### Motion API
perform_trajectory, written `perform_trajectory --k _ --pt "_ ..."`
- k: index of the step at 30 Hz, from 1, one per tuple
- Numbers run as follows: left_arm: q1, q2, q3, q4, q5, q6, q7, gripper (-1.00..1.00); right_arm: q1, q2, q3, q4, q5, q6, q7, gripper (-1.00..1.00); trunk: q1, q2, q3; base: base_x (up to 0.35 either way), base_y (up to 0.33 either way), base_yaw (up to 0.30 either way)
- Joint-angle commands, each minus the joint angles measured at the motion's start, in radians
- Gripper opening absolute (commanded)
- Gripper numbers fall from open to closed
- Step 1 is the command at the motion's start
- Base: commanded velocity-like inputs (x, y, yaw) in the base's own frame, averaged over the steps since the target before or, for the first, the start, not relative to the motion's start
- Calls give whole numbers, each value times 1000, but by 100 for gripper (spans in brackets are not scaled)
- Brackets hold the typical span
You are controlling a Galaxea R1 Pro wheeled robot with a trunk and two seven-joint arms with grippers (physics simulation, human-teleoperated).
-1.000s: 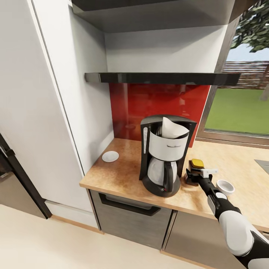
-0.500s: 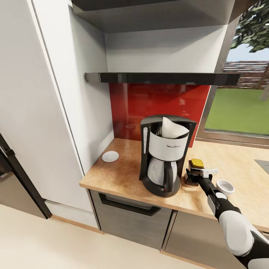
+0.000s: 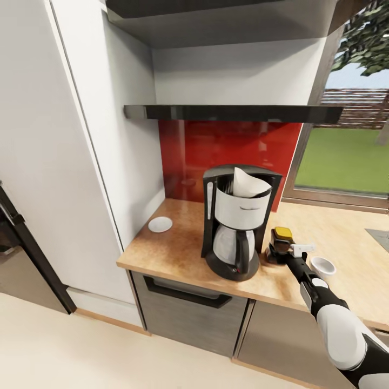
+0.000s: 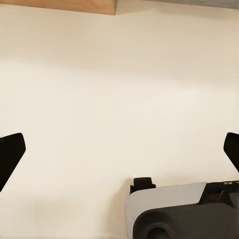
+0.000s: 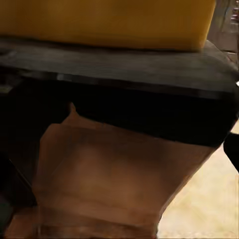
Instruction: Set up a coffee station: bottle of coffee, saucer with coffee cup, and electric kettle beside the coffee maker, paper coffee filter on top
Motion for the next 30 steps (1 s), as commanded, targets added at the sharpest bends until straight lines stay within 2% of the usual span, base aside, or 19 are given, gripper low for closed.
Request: perform_trajectory --k 1,7,24,30 --pt "-1 0 1 0 -8 -3 0 100 -1 0 -9 0 5 -3 7 100 0 -1 -2 -273 0 0" --pt "-1 0 1 0 -8 -3 0 100 -1 0 -9 0 5 -3 8 100 0 -1 -2 -230 0 0" --pt "-1 0 1 -2 -8 -3 0 100 -1 0 -9 1 5 -3 9 100 0 -1 -2 -25 0 0" --pt "-2 0 1 -6 -8 -3 0 100 -1 1 -7 2 5 -3 9 100 0 -1 -2 -250 28 0"
